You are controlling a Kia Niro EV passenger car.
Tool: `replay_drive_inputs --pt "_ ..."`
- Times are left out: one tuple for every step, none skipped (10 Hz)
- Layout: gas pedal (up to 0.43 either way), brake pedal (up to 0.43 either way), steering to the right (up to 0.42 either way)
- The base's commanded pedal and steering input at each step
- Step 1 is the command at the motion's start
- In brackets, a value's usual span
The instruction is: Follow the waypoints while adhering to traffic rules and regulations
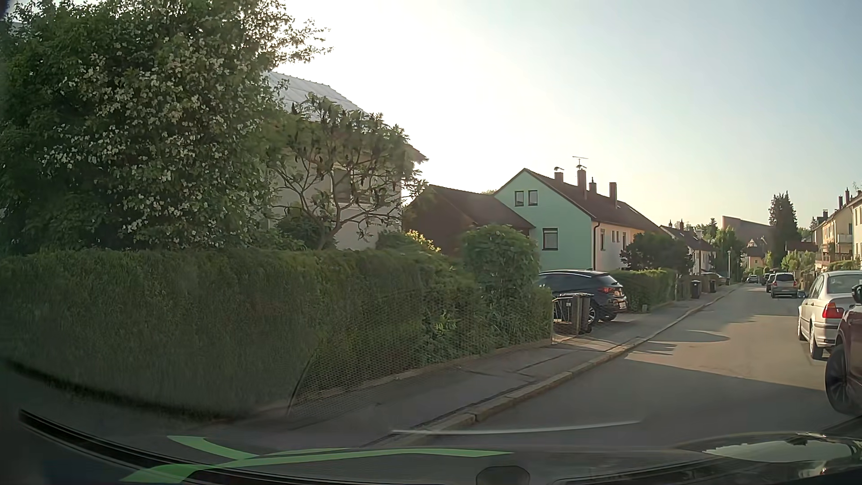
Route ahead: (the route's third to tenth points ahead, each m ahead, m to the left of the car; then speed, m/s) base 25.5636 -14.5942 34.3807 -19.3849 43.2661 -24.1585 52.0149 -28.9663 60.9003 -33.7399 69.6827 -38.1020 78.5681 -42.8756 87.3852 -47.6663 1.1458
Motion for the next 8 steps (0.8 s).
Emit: replay_drive_inputs --pt "0.000 0.098 0.135" --pt "0.000 0.079 0.258" --pt "0.000 0.079 0.336" --pt "0.000 0.061 0.366" --pt "0.000 0.030 0.425" --pt "0.000 0.030 0.505" --pt "0.000 0.030 0.559" --pt "0.000 0.049 0.580"
